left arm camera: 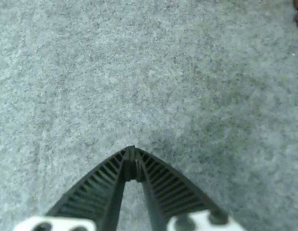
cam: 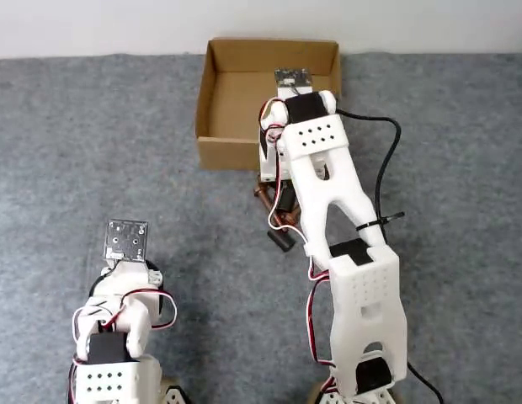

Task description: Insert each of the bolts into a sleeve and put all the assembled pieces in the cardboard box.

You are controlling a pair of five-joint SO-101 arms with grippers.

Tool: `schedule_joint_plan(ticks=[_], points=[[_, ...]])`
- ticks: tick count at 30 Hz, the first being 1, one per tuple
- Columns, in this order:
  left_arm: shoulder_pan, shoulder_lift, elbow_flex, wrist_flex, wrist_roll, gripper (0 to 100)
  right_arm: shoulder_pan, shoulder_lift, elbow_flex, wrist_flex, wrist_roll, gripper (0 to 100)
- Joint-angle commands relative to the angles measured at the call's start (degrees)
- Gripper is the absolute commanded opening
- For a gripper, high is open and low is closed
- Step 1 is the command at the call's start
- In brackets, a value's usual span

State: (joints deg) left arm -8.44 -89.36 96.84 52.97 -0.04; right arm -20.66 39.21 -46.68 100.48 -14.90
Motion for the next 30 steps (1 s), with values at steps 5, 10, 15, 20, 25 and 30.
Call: schedule_joint_plan(ticks=[5,10,15,20,25,30], points=[[-0.44,-0.53,-0.22,-1.67,-0.53,0,-0.4,6.81,0.09,-5.14,-1.05,18.3],[-0.44,-0.53,-0.22,-1.67,-0.53,0,-0.4,9.54,0.09,-9.89,-0.79,18.3],[-0.44,-0.53,-0.22,-1.67,-0.53,0,-0.84,10.86,0.09,-11.65,-0.79,18.3],[-0.44,-0.53,-0.22,-1.67,-0.53,0,-0.75,12.88,0.09,-12.44,-0.79,18.3],[-0.44,-0.53,-0.22,-1.67,-0.53,0,-1.27,15.6,0.09,-12.88,-0.88,18.1],[-0.44,-0.53,-0.22,-1.67,-0.53,0,-1.1,17.27,0.09,-13.32,-0.7,2.5]])
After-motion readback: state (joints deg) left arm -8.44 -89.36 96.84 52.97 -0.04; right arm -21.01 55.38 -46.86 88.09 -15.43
